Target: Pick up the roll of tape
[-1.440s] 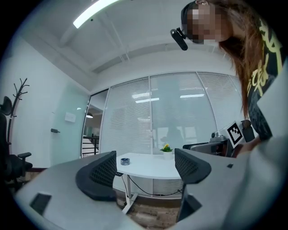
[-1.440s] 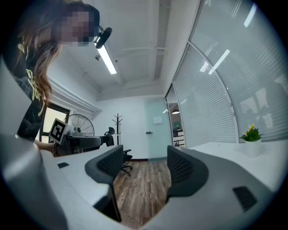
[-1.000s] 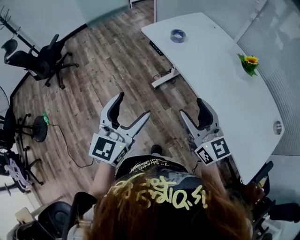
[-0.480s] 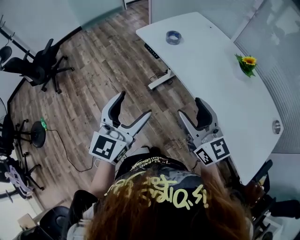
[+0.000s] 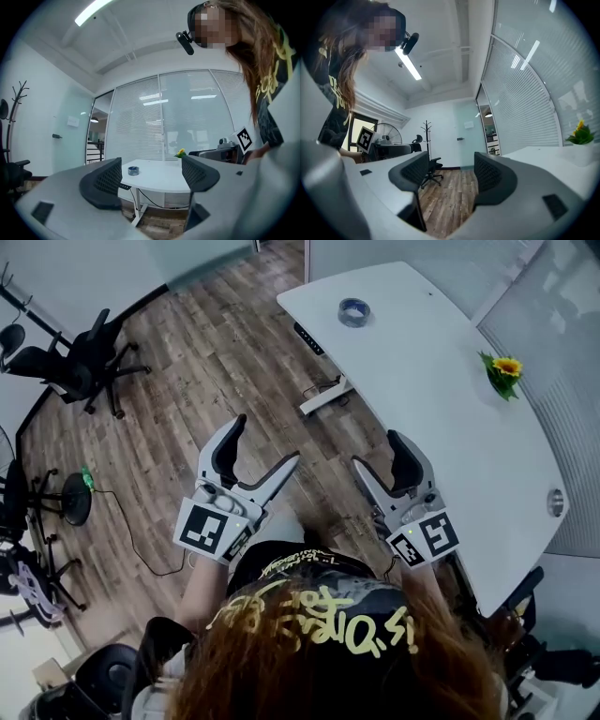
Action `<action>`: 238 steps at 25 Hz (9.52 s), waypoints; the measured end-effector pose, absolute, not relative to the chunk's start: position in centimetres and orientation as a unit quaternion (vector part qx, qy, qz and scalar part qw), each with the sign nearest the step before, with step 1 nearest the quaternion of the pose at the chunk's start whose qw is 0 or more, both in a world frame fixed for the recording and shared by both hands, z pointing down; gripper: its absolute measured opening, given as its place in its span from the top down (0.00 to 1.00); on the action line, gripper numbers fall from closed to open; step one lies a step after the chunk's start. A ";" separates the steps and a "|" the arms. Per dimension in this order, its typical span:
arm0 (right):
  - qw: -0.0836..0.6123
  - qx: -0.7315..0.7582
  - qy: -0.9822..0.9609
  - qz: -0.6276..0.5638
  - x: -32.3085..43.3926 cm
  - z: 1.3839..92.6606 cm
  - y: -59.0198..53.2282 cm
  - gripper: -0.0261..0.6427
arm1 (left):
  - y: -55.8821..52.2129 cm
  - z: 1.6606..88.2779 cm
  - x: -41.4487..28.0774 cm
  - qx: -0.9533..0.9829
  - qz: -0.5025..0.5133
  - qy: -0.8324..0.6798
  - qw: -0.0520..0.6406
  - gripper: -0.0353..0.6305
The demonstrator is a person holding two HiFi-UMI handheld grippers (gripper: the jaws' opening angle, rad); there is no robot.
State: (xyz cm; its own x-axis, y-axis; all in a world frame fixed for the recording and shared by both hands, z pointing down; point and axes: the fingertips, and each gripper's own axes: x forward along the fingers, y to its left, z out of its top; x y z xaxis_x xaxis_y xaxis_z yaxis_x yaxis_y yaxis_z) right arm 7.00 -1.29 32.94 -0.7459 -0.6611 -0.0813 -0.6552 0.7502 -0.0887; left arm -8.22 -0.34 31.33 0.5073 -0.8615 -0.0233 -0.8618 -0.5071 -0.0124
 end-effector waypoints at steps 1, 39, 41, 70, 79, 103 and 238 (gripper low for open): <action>0.053 -0.351 0.934 -0.031 7.0 33.2 -1.5 0.53 | -0.4 31.5 -8.1 -0.868 0.003 0.496 0.013 0.35; 0.053 -0.464 0.884 -0.016 2.0 31.7 -28.6 0.53 | -30.2 30.9 -12.8 -0.927 0.004 0.375 0.017 0.35; 0.052 -0.471 0.880 -0.017 1.4 31.5 -30.0 0.53 | -31.8 30.7 -13.4 -0.930 0.005 0.367 0.018 0.35; -0.024 -0.460 0.887 -0.002 4.2 35.2 -40.1 0.53 | -43.4 36.8 -6.0 -0.982 -0.069 0.173 0.015 0.35; -0.161 -0.396 0.903 -0.038 4.3 43.5 -42.7 0.49 | -45.6 42.4 -3.2 -0.987 -0.105 0.121 -0.005 0.35; -0.305 -0.306 0.899 -0.071 2.9 52.0 -45.5 0.47 | -46.7 52.0 1.3 -0.946 -0.324 0.011 0.022 0.39; -0.119 -0.385 0.914 0.034 13.6 24.1 -28.0 0.47 | -29.5 24.4 11.6 -0.989 -0.122 -0.032 0.081 0.41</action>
State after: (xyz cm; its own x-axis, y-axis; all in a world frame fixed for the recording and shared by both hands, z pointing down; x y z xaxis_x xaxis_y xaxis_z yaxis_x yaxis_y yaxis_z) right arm 13.64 -28.05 24.05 -0.6749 -0.7128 0.1909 -0.6967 0.7008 0.1536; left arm 11.62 -29.53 24.42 0.9682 0.0432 0.2465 0.0829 -0.9847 -0.1533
